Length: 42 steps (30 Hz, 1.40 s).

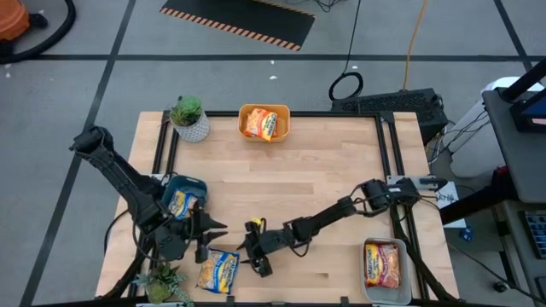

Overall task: Sort Maruchan noodles
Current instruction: Put the blue noodle pack into the blue bin

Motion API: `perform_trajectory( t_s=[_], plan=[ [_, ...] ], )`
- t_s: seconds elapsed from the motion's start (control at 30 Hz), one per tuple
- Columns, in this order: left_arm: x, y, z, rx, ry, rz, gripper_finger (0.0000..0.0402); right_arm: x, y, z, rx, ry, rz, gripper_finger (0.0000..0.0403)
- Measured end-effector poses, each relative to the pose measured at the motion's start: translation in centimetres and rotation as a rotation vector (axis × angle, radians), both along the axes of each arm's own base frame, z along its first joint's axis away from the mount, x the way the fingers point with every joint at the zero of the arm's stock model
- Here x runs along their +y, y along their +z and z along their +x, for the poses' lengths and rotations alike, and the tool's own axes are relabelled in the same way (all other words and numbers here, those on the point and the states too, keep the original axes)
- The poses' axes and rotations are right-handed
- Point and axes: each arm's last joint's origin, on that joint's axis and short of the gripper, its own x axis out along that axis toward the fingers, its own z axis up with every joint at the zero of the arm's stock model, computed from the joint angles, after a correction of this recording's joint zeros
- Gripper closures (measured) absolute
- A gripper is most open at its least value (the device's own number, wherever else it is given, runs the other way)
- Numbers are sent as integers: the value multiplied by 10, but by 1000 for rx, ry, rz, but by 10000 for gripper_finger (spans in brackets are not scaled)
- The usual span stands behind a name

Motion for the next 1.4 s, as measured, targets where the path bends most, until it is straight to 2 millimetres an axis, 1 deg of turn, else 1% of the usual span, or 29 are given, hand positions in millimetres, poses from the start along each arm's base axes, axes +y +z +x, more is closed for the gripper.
perform_trajectory(
  t_s=[0.2, 0.33, 0.4, 0.47, 0.57, 0.77, 0.93, 0.97, 1.1, 1.4],
  plan=[
    [9, 0, 8, 8, -1, 83, 316, -16, -30, 8, 2, 49, 26, 204],
    [16, -1, 12, 23, 5, 133, 316, -24, -42, 11, -2, 49, 14, 204],
    [19, -2, 13, 34, 6, 156, 316, -27, -42, 12, -7, 68, -3, 205],
    [22, -3, 15, 47, 16, 172, 316, -29, -42, 13, -14, 104, -3, 211],
    [27, -4, 17, 64, 26, 195, 316, -31, -42, 13, -26, 135, -1, 234],
    [37, -4, 23, 77, 60, 219, 316, -30, -42, 13, -39, 156, -16, 313],
    [43, -5, 28, 100, 57, 201, 316, -30, -41, 13, -49, 155, -13, 384],
    [44, -5, 28, 103, 57, 198, 316, -30, -41, 13, -49, 152, -13, 393],
    [45, -5, 29, 111, 55, 180, 316, -31, -37, 13, -39, 141, -20, 396],
    [42, -8, 26, 151, 38, 94, 316, -33, 1, 8, 2, 89, -100, 402]
  ],
)
